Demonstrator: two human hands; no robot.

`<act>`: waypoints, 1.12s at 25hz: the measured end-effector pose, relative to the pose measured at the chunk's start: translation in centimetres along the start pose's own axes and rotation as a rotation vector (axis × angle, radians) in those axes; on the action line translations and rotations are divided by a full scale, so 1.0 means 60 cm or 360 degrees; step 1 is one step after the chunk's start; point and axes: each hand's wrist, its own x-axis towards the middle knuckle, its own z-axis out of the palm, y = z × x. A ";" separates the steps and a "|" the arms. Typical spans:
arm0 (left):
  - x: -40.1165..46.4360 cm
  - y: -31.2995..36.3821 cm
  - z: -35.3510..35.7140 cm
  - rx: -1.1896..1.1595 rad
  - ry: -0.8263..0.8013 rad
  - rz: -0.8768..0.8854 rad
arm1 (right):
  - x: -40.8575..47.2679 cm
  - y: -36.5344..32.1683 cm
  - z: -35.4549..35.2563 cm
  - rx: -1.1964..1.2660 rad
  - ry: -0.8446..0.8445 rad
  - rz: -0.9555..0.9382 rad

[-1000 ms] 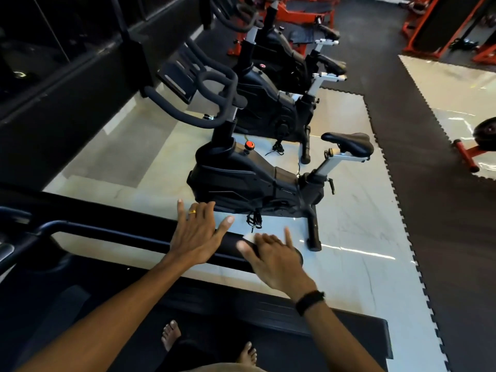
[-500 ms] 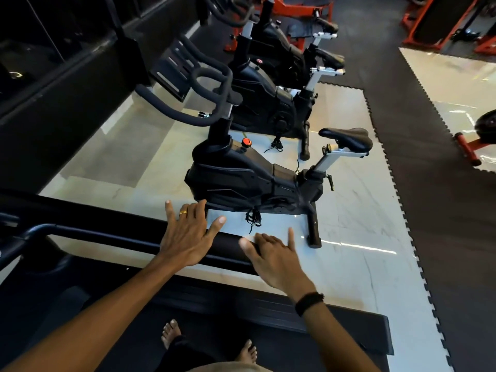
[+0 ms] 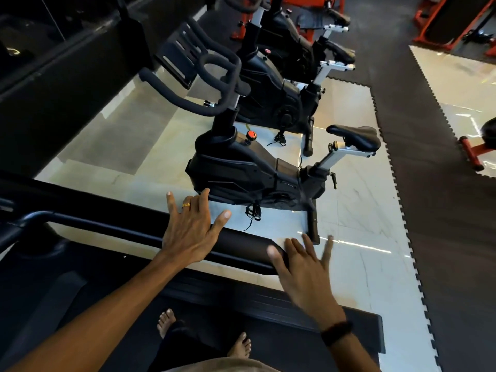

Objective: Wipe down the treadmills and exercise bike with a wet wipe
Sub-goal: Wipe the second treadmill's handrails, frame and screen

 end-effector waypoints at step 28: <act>0.003 -0.004 -0.019 -0.0103 -0.0252 0.0068 | 0.129 -0.114 -0.046 0.0296 -0.0829 -0.0003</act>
